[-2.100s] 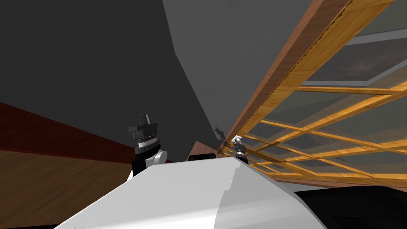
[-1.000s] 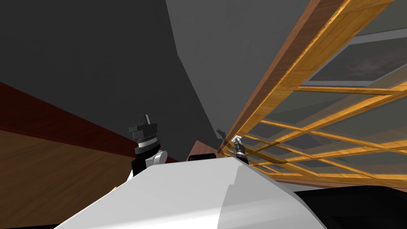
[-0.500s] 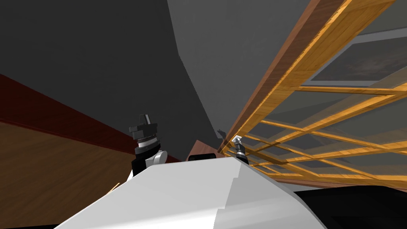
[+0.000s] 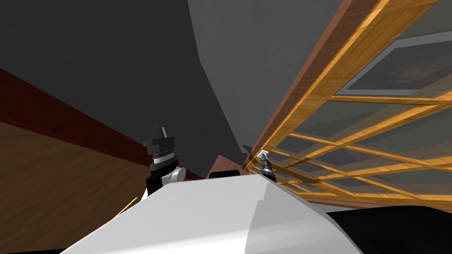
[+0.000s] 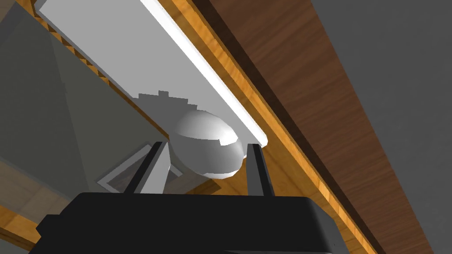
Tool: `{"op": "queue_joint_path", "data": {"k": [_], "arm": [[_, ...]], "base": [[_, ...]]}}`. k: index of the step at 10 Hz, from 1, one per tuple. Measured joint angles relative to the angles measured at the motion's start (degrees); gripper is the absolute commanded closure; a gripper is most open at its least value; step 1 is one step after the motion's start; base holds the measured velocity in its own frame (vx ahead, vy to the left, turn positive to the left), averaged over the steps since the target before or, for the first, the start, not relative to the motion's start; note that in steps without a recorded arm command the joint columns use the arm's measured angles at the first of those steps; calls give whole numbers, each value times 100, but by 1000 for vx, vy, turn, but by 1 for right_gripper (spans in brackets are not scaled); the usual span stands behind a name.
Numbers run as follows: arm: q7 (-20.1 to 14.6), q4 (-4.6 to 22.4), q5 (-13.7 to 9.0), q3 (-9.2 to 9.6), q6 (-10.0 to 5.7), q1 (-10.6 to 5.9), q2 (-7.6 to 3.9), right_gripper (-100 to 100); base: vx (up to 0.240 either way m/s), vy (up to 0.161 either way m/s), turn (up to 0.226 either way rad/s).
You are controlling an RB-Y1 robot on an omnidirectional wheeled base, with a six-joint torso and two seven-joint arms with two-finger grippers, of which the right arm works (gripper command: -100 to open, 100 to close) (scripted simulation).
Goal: Pull the door open
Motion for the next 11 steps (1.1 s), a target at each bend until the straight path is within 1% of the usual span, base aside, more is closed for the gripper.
{"op": "queue_joint_path", "data": {"k": [11], "arm": [[-1468, -13, -182, 110, -32, 23, -65, 100]], "base": [[-22, 0, 21]]}}
